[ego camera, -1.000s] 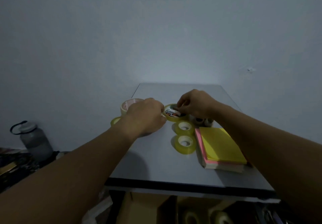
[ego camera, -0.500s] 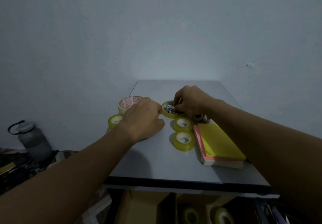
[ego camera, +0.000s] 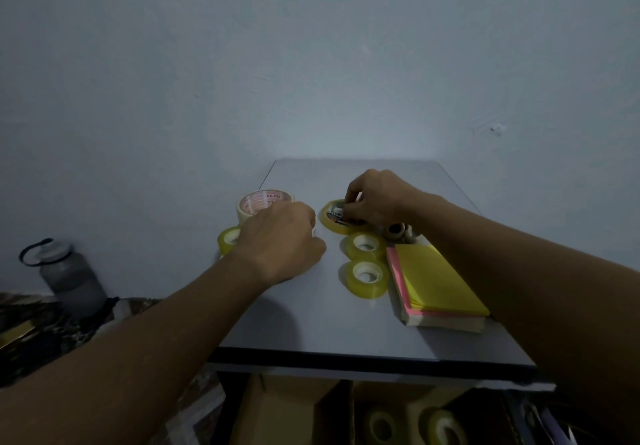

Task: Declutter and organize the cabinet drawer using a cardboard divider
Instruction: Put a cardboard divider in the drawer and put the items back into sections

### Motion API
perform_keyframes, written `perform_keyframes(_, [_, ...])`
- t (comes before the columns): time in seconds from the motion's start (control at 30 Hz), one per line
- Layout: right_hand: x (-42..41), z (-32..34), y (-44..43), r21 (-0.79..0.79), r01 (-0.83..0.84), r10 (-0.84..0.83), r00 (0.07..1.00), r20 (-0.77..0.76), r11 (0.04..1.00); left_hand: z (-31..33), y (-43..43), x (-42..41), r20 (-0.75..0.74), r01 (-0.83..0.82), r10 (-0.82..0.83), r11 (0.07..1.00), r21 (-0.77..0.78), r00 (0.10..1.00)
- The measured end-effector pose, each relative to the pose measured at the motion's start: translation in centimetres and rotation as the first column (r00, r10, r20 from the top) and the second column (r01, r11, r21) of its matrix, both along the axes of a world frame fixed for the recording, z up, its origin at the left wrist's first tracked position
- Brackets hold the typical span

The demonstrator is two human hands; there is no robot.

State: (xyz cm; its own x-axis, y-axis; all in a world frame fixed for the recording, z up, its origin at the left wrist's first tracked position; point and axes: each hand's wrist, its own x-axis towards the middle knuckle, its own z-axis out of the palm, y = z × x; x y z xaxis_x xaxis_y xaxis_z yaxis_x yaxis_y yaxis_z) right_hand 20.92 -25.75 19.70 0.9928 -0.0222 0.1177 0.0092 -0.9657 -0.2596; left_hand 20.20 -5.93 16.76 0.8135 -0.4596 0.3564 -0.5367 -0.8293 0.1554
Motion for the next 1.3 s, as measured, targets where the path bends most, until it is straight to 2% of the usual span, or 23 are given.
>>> perform_keyframes(0.17, [0.4,0.1,0.3,0.007,-0.007,0.007,1.0,0.003,1.0,0.2,-0.4,0.3,0.039,-0.026,0.025,0.999,0.026,0.999])
perform_keyframes(0.5, [0.5,0.1,0.6,-0.035,-0.004,0.004,1.0,-0.014,0.999,0.5,-0.4,0.0,-0.002,-0.021,0.021,0.999,0.049,1.0])
perform_keyframes(0.67, [0.5,0.0,0.7,-0.087,-0.011,0.01,1.0,-0.005,0.996,0.3,-0.7,0.4,0.083,-0.02,0.015,0.998,0.065,0.996])
perform_keyframes(1.03, [0.4,-0.2,0.7,-0.14,-0.039,0.04,0.999,0.006,0.989,0.8,-1.2,0.1,0.141,0.014,-0.04,0.983,0.181,0.989])
perform_keyframes(1.3, [0.5,-0.3,0.4,-0.031,0.001,-0.001,1.0,-0.005,1.0,1.2,-1.4,0.7,-0.106,0.033,-0.029,0.999,0.029,0.994])
